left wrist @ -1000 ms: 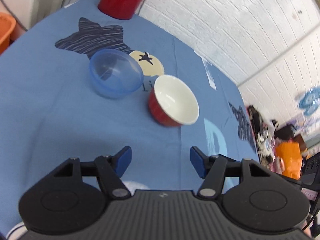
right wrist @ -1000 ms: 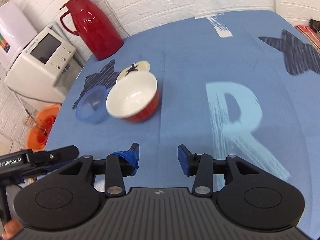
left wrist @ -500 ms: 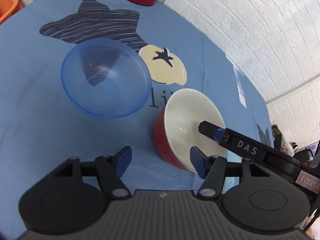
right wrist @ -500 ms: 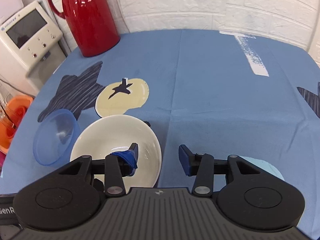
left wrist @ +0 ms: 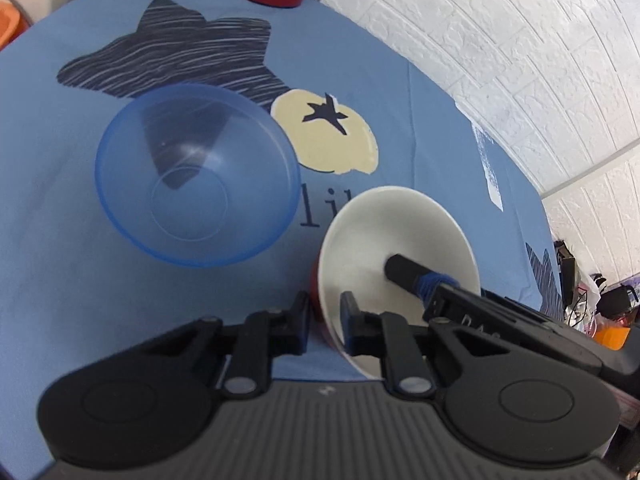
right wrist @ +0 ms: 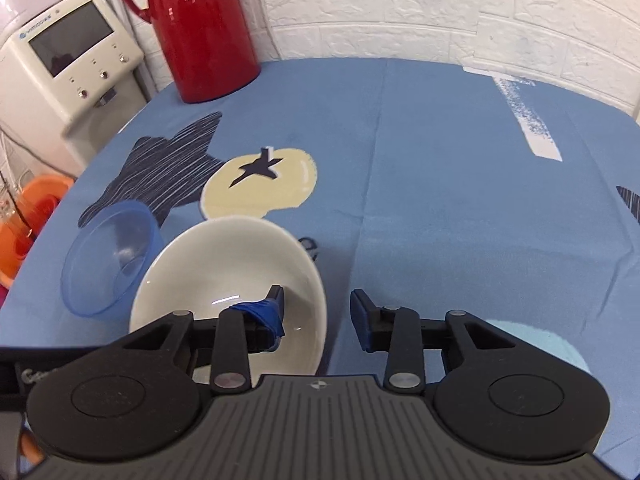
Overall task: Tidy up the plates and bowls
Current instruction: 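Carry the red-and-white bowl with both tools into the steel bowl and open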
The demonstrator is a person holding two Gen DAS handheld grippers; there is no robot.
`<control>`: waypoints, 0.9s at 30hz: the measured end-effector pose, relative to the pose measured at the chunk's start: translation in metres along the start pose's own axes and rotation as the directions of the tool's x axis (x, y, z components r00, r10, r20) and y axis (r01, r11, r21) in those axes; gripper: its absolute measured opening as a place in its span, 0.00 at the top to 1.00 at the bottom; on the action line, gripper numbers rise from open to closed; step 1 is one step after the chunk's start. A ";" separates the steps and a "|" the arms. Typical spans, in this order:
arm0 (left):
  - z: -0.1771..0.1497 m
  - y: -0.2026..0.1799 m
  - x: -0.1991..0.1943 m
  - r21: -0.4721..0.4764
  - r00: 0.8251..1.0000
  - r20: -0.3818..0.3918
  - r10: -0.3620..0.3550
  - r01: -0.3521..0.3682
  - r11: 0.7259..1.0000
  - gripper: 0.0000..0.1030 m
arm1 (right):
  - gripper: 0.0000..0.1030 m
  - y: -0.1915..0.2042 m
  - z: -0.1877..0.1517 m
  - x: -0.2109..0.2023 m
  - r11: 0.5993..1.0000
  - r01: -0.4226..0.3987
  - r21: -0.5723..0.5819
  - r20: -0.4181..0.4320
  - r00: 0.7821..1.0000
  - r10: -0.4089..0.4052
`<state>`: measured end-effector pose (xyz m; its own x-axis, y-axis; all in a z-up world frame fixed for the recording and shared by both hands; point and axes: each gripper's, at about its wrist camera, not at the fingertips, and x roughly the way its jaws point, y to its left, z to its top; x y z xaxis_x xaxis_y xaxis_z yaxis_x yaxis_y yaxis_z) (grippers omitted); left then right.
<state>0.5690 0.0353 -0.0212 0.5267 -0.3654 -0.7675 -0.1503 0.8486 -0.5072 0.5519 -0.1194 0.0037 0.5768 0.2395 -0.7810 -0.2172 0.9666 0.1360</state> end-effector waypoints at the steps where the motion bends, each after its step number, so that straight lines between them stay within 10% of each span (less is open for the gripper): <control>1: -0.001 0.000 -0.002 0.005 1.000 0.001 -0.001 0.001 1.000 0.89 | 0.83 0.003 -0.002 -0.001 1.000 -0.013 -0.003 -0.009 1.000 0.013; 27: -0.120 -0.020 -0.132 0.136 0.996 -0.057 -0.065 0.073 0.988 0.98 | 0.76 0.047 -0.106 -0.146 1.000 -0.002 0.011 -0.049 0.999 0.003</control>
<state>0.4020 0.0202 0.0429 0.4865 -0.4415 -0.7539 0.0036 0.8639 -0.5036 0.3738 -0.1183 0.0600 0.5373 0.2374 -0.8093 -0.2096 0.9671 0.1445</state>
